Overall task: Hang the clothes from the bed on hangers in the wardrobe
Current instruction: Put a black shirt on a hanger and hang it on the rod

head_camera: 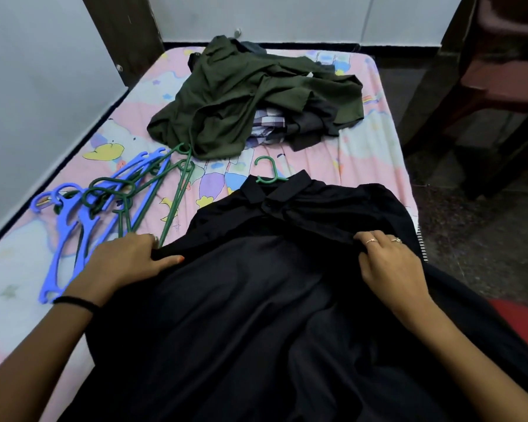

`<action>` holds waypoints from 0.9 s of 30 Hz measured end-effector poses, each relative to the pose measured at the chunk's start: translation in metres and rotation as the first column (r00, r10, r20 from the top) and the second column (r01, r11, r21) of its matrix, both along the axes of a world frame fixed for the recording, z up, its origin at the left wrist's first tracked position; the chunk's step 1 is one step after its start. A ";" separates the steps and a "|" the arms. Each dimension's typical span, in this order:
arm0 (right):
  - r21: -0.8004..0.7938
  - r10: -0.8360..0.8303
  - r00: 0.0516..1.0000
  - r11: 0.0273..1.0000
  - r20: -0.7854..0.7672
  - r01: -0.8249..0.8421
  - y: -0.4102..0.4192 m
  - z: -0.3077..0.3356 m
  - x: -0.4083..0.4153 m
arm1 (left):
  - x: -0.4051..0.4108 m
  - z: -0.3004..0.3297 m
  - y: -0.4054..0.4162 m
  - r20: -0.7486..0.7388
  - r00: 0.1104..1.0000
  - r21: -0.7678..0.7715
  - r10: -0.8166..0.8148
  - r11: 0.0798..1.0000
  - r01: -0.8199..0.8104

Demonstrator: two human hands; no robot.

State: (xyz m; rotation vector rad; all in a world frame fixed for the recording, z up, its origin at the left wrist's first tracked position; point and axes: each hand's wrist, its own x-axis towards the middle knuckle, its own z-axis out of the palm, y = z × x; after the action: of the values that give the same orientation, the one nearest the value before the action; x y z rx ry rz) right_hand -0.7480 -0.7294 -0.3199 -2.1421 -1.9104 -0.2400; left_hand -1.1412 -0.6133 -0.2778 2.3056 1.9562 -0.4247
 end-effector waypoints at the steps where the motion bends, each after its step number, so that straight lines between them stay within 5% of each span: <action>1: 0.019 -0.012 1.000 1.000 -0.013 0.012 -0.003 0.008 0.001 | -0.007 0.006 -0.007 -0.016 1.000 0.018 -0.003 1.000 0.004; 7: -0.055 -0.089 0.956 0.996 -0.279 0.076 -0.007 0.047 0.003 | 0.008 0.059 -0.045 0.030 0.985 0.090 -0.170 0.982 0.167; 10: -0.018 0.002 0.915 1.000 -0.403 -0.010 0.012 0.073 0.002 | 0.041 0.092 -0.059 0.217 0.932 0.271 -0.289 0.935 0.227; 13: -0.098 0.068 0.884 0.987 -0.463 -0.128 0.021 0.101 -0.005 | 0.080 0.115 -0.075 0.270 0.918 0.257 -0.291 0.941 0.222; 17: -0.216 0.153 0.903 0.942 -0.401 -0.256 0.004 0.085 -0.026 | 0.129 0.089 -0.115 0.130 0.942 -0.067 -0.310 0.945 0.320; 20: -0.422 0.139 0.975 0.884 -0.172 -0.201 -0.023 0.044 -0.040 | 0.143 0.048 -0.150 0.000 0.933 -0.250 -0.361 0.903 0.349; 24: -0.602 0.168 0.977 0.769 -0.132 -0.214 -0.048 0.011 -0.045 | 0.143 0.027 -0.160 0.015 0.951 -0.328 -0.309 0.897 0.297; 27: -0.553 0.162 0.975 0.804 -0.153 -0.220 -0.043 0.012 -0.046 | 0.146 0.030 -0.140 0.037 0.960 -0.230 -0.279 0.932 0.280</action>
State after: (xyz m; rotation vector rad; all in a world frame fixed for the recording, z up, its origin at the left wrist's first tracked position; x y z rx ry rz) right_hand -0.7943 -0.7724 -0.3081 -2.2000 -2.3312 0.5408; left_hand -0.9947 -0.7529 -0.2481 2.4274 1.4823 -0.6351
